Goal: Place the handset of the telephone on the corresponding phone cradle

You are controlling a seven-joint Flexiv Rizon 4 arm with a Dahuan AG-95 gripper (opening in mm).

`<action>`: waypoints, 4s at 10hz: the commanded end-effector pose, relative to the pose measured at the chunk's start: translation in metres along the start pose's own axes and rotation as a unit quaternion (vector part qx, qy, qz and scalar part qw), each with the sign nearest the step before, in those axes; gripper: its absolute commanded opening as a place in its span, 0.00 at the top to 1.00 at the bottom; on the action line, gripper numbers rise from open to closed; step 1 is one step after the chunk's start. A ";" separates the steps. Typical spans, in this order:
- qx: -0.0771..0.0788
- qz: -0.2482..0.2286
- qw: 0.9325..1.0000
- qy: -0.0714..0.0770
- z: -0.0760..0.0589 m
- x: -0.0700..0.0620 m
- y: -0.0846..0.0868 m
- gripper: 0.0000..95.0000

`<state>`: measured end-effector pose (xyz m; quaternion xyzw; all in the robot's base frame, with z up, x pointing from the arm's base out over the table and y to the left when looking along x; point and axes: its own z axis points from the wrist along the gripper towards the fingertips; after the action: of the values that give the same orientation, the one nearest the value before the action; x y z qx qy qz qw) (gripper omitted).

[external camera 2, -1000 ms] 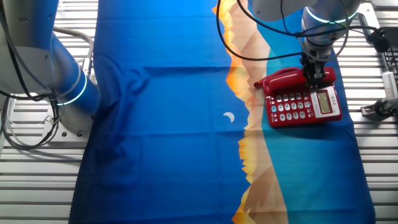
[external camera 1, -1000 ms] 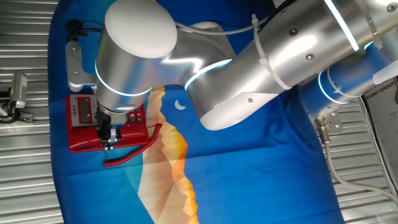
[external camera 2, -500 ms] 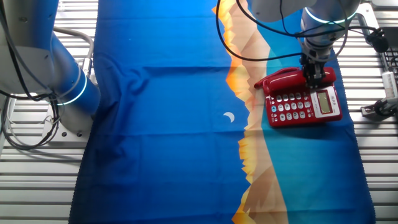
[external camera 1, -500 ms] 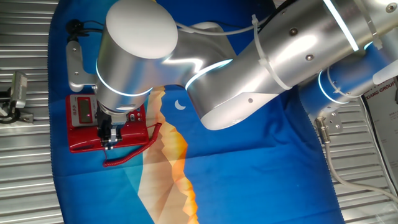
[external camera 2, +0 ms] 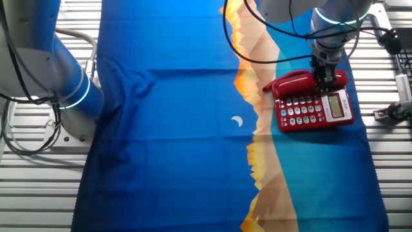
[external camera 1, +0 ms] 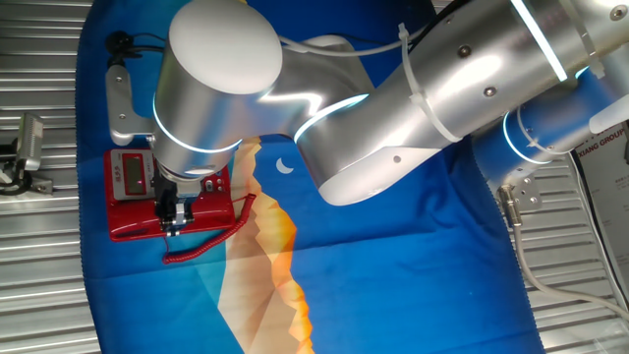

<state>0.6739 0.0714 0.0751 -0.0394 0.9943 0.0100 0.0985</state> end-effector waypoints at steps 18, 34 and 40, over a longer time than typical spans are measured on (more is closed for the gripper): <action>0.001 -0.002 1.000 -0.002 0.002 0.002 0.000 1.00; 0.000 -0.005 1.000 -0.021 0.005 0.005 -0.001 1.00; 0.001 -0.007 1.000 -0.028 0.005 0.006 -0.002 1.00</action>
<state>0.6696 0.0695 0.0690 -0.0464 0.9909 0.0099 0.1258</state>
